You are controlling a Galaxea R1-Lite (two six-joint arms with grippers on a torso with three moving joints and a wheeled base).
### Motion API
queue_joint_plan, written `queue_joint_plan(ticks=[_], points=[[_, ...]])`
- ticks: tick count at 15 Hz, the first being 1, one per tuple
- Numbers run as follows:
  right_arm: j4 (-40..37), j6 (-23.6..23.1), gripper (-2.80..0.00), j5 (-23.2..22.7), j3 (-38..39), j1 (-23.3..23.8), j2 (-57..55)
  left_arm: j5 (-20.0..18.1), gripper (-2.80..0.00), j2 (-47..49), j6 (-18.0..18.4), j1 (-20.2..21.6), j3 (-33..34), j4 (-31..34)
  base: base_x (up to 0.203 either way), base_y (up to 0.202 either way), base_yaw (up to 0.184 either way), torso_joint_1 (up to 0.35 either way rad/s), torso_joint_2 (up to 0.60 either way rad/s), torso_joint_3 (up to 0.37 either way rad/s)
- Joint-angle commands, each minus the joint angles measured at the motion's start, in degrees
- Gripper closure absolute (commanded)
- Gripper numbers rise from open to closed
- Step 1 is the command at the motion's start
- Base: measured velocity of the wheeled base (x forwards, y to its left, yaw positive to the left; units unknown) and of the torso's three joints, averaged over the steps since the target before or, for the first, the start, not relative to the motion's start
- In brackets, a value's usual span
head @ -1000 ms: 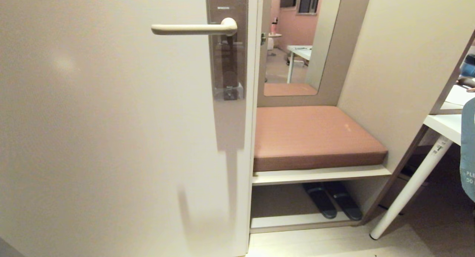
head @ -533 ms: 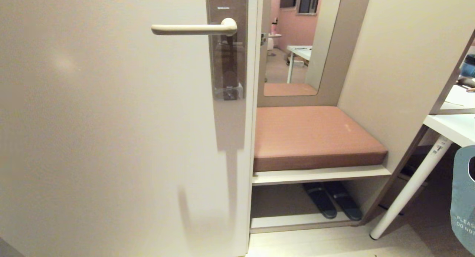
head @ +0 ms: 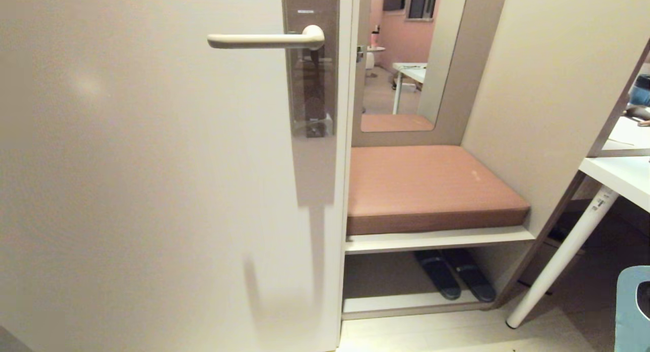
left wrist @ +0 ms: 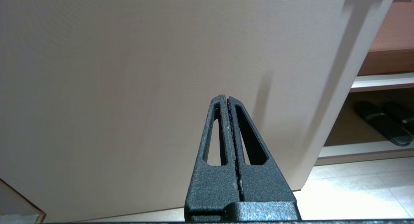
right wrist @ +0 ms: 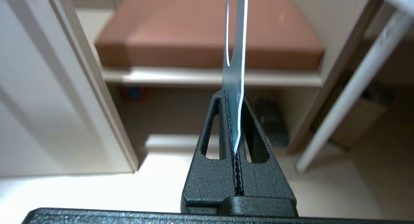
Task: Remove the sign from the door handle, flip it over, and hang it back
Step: Hand it to the other hand
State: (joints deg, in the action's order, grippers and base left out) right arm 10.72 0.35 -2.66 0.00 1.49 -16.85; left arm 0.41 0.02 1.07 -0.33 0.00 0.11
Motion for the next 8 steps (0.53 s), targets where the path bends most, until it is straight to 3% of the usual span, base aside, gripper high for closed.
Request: queue_joint_plan(ticks=[1, 4, 8], points=[[-1.7, 0.0, 0.0, 0.3, 0.0, -0.3, 4.4, 0.0, 0.0, 0.0, 0.0, 0.0, 0.0, 0.0, 0.0, 0.0, 0.0, 0.0, 0.0, 0.0], [-6.7, 0.2, 0.0, 1.3, 0.0, -1.3, 8.7, 0.0, 0.0, 0.0, 0.0, 0.0, 0.0, 0.0, 0.0, 0.0, 0.0, 0.0, 0.0, 0.0], [-7.4, 3.3, 0.0, 2.8, 0.0, -1.6, 14.9, 0.0, 0.0, 0.1, 0.1, 0.1, 0.0, 0.0, 0.0, 0.0, 0.0, 0.0, 0.0, 0.0]])
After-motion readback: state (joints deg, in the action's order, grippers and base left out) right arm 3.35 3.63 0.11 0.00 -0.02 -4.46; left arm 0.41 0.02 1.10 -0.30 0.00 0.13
